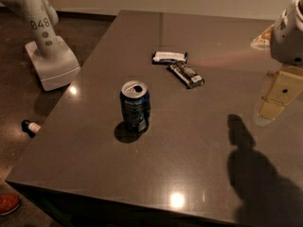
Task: Knock pepsi can over
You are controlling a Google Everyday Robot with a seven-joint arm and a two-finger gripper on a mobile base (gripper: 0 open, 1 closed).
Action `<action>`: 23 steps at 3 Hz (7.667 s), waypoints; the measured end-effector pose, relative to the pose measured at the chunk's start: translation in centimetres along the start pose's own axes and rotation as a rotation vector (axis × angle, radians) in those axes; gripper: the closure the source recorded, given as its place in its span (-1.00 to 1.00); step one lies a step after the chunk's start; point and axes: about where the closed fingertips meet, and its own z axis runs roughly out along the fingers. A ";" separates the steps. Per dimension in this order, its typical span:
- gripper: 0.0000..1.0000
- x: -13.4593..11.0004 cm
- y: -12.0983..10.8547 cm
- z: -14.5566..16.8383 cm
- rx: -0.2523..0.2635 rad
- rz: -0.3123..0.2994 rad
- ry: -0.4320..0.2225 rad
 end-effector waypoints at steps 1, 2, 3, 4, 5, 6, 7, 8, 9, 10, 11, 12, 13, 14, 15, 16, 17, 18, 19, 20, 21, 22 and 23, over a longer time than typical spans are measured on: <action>-1.00 -0.3 0.0 0.1 -0.004 -0.001 -0.010; -1.00 -1.3 0.2 0.5 -0.017 -0.005 -0.047; -1.00 -3.9 1.4 1.4 -0.029 0.012 -0.144; -1.00 -7.6 2.0 2.8 -0.051 0.029 -0.244; -1.00 -11.3 2.6 4.2 -0.080 0.032 -0.324; -1.00 -14.6 3.4 6.0 -0.121 0.030 -0.387; -1.00 -16.8 4.2 7.5 -0.157 0.029 -0.431; -1.00 -19.2 5.0 9.1 -0.175 0.036 -0.488; -1.00 -20.3 5.2 9.9 -0.179 0.042 -0.514; -0.67 -20.8 5.2 10.5 -0.182 0.055 -0.533; -0.20 -21.1 5.4 10.7 -0.192 0.058 -0.550; 0.25 -21.1 5.3 10.2 -0.201 0.058 -0.560; 0.73 -20.3 4.6 8.9 -0.201 0.059 -0.555; 1.00 -18.5 3.2 7.4 -0.192 0.045 -0.507; 1.00 -15.8 1.5 6.2 -0.180 0.019 -0.420; 1.00 -12.4 0.4 6.2 -0.169 -0.024 -0.293; 1.00 -8.9 0.0 6.3 -0.122 -0.107 -0.121; 0.95 -6.8 0.0 6.5 -0.086 -0.195 0.026; 0.51 -5.8 0.5 7.4 -0.101 -0.261 0.108; 0.03 -5.3 1.1 8.5 -0.124 -0.319 0.170; -0.42 -5.2 1.7 9.2 -0.139 -0.359 0.198; -1.00 -5.5 3.2 10.7 -0.174 -0.428 0.223; -1.00 -5.5 3.2 10.7 -0.175 -0.429 0.224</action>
Offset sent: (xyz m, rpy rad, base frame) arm 0.0050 0.0253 -0.0102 0.0924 0.0293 0.0417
